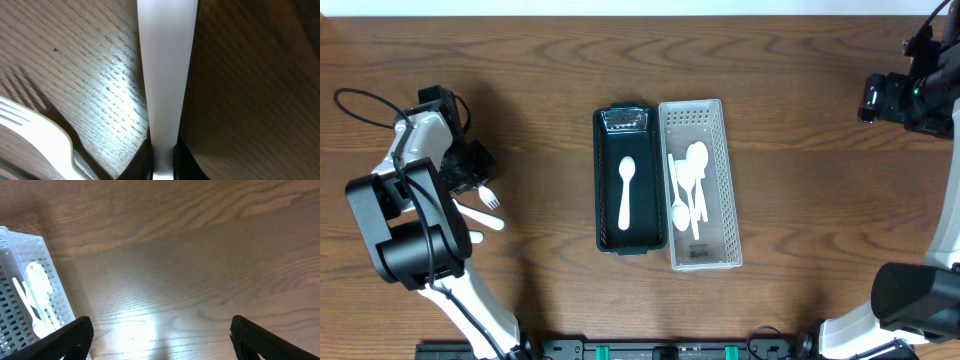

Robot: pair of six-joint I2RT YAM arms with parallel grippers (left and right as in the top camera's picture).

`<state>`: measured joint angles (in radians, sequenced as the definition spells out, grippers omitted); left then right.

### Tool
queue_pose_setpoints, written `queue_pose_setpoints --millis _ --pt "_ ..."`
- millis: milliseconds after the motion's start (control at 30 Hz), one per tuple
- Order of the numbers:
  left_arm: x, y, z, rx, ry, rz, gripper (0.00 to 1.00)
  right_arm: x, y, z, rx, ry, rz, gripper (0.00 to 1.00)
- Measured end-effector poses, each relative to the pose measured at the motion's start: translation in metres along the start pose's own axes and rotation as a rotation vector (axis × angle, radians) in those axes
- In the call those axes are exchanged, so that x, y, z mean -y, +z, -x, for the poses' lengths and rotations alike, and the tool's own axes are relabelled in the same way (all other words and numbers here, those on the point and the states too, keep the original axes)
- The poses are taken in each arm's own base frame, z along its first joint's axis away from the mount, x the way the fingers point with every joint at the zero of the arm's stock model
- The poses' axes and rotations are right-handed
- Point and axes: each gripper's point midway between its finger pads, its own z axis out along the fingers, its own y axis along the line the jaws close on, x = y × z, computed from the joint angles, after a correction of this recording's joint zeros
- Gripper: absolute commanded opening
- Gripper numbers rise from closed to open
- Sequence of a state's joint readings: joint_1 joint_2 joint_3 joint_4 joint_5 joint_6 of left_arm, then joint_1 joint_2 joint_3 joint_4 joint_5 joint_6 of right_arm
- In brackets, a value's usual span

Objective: Pack container
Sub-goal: 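Carry the fork with the left gripper and drop it into the black basket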

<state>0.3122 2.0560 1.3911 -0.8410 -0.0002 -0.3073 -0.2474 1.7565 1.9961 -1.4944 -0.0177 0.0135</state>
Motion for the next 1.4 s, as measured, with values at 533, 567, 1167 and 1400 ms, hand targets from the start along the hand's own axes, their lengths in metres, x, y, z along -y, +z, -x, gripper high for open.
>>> queue_pose_setpoints --millis 533,567,1167,1400 --pt "0.141 -0.203 -0.103 0.395 0.459 -0.288 0.06 0.001 0.000 0.005 0.019 0.000 -0.008 0.92" --pt "0.148 -0.212 -0.114 0.409 0.490 -0.313 0.06 0.001 0.000 0.005 0.019 0.000 -0.008 0.92" --pt "0.234 -0.104 -0.198 0.189 0.758 -0.188 0.06 0.001 0.000 0.004 0.017 0.001 -0.006 0.92" --pt "0.233 -0.063 -0.195 0.126 0.776 -0.117 0.40 0.001 0.000 0.004 0.014 0.001 -0.006 0.93"
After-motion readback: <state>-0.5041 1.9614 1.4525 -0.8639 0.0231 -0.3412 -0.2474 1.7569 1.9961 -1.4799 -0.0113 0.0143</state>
